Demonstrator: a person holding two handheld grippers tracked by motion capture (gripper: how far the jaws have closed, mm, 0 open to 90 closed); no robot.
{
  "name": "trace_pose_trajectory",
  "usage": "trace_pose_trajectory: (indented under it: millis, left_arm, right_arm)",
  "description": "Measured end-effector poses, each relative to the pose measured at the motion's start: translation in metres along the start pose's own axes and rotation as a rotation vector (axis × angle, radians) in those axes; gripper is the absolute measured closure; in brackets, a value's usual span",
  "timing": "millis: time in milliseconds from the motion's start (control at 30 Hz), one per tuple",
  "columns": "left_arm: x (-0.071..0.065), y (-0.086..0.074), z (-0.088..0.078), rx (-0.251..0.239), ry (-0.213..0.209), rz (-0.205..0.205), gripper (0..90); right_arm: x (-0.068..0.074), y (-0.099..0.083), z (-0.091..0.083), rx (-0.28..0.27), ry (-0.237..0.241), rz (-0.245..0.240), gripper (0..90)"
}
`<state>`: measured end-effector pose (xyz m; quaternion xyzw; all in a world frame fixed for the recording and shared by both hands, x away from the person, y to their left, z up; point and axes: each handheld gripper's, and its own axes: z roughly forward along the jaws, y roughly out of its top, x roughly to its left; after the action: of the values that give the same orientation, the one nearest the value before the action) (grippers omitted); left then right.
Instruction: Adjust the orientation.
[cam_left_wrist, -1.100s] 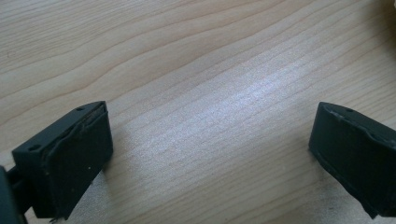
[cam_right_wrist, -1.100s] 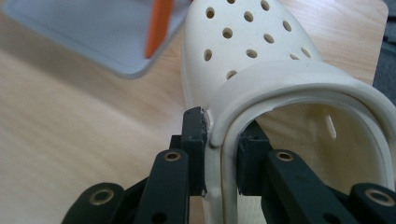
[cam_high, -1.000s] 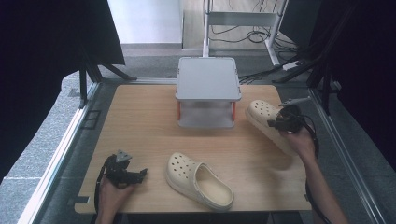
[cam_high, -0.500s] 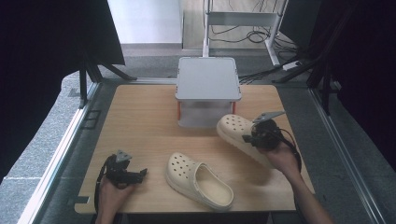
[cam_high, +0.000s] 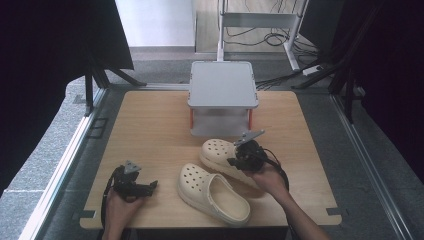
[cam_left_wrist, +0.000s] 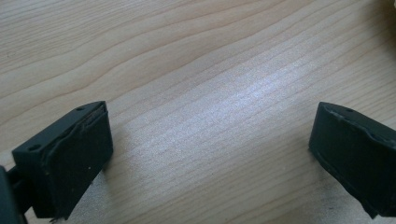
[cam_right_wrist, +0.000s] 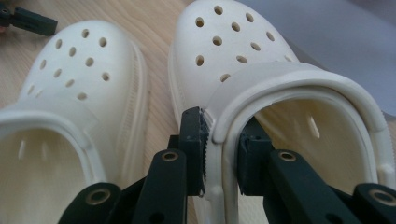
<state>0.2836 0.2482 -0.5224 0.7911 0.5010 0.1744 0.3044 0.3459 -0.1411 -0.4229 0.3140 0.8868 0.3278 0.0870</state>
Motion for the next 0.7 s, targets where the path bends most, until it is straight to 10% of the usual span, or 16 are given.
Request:
trace_pose_trajectory:
  millis: [533, 700]
  left_arm:
    - [0.0, 0.0, 0.0, 0.0, -0.001, -0.006, 0.0]
    - [0.0, 0.0, 0.0, 0.0, -0.001, -0.004, 0.0]
  right_arm:
    - [0.018, 0.001, 0.026, 0.042, 0.146, 0.025, 73.7]
    - [0.01, 0.002, 0.015, 0.005, 0.126, 0.036, 52.7]
